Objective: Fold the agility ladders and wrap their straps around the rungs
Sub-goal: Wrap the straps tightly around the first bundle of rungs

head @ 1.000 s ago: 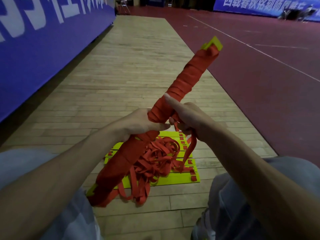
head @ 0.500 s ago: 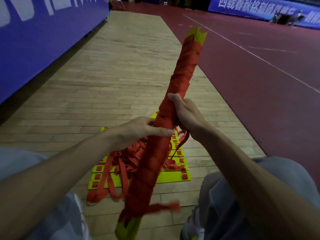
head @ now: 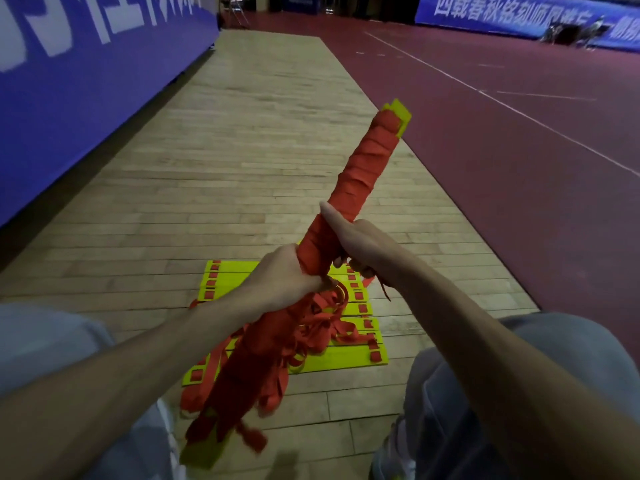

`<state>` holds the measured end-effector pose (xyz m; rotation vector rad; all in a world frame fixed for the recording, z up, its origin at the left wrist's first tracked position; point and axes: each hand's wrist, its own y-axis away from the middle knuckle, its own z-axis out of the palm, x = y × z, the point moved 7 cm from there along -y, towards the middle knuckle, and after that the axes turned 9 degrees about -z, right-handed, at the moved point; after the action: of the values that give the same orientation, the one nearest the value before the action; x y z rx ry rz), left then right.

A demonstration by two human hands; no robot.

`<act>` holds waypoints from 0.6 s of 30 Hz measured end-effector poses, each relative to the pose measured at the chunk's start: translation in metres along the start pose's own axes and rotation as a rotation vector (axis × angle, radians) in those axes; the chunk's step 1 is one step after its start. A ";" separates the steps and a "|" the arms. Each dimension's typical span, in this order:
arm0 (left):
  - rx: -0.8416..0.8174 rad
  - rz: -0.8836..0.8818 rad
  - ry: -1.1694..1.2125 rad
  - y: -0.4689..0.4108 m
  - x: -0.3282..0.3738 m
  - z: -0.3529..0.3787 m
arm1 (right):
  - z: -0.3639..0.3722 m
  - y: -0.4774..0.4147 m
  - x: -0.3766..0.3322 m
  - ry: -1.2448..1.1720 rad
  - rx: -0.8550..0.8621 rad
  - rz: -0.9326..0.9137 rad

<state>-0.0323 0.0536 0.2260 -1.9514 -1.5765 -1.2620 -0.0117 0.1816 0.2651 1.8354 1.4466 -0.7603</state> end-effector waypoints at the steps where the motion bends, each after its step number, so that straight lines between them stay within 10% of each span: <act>1: 0.067 0.017 -0.140 0.001 0.002 -0.003 | 0.002 0.001 0.001 -0.011 -0.007 0.008; 9: 0.055 0.339 -0.306 0.008 0.018 -0.002 | -0.003 0.003 0.004 -0.198 0.134 -0.041; 15: -0.325 0.128 0.459 0.014 0.026 -0.005 | -0.022 0.013 -0.022 -0.430 0.125 -0.234; 18: -0.401 0.099 0.445 0.017 0.028 0.000 | -0.021 0.012 -0.024 -0.398 0.082 -0.244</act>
<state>-0.0171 0.0650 0.2530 -1.7549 -1.0570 -1.9200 -0.0040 0.1819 0.2987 1.4692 1.4003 -1.2430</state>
